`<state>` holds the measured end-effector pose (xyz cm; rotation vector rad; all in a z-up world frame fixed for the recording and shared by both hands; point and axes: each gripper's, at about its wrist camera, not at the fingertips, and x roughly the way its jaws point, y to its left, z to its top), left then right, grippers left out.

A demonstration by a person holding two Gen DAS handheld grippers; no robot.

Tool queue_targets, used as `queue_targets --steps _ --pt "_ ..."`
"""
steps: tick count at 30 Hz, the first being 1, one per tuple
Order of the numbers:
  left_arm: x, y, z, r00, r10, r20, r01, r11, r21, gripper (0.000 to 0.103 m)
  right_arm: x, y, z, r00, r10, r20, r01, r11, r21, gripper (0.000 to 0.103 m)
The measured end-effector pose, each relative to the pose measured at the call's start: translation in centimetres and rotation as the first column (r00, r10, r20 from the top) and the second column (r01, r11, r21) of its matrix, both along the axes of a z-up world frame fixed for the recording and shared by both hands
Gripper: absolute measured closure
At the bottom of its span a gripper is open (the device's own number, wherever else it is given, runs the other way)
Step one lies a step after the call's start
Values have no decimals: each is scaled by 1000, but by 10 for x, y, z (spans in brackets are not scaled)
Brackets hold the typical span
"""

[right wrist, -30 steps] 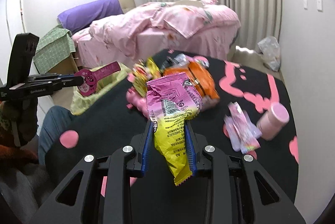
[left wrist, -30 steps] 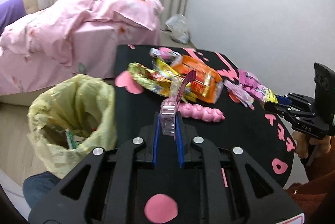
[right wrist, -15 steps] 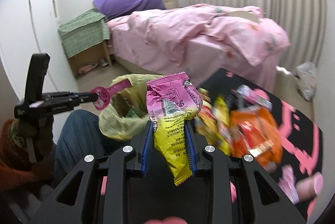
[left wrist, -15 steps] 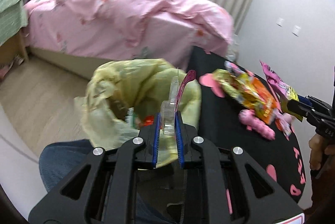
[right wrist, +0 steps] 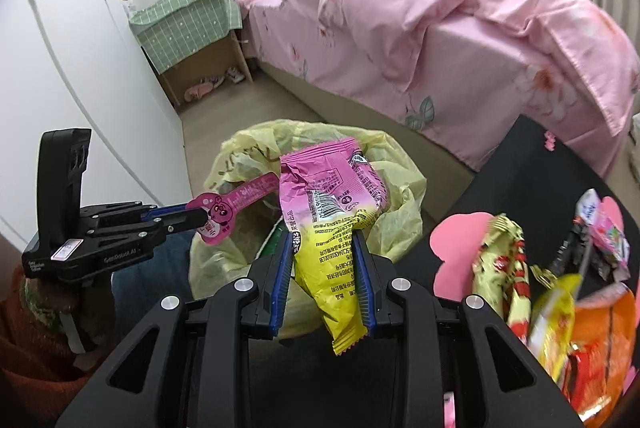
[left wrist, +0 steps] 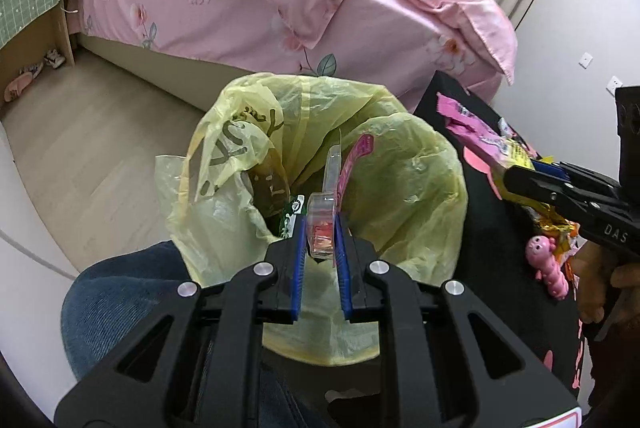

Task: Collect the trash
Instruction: 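Carry both held items over the yellow-bagged bin and lower them inside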

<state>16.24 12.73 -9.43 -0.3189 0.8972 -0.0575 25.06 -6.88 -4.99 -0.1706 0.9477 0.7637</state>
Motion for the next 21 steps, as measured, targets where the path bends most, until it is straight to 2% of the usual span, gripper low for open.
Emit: queue_targets --steps 11,21 --pt "32 -3 -23 998 3 -61 -5 999 -32 89 31 8 -27 998 3 -70 -4 1000 -3 74" --pt "37 9 -32 996 35 -87 -40 998 -53 89 35 13 -31 998 4 -66 -4 1000 -2 74"
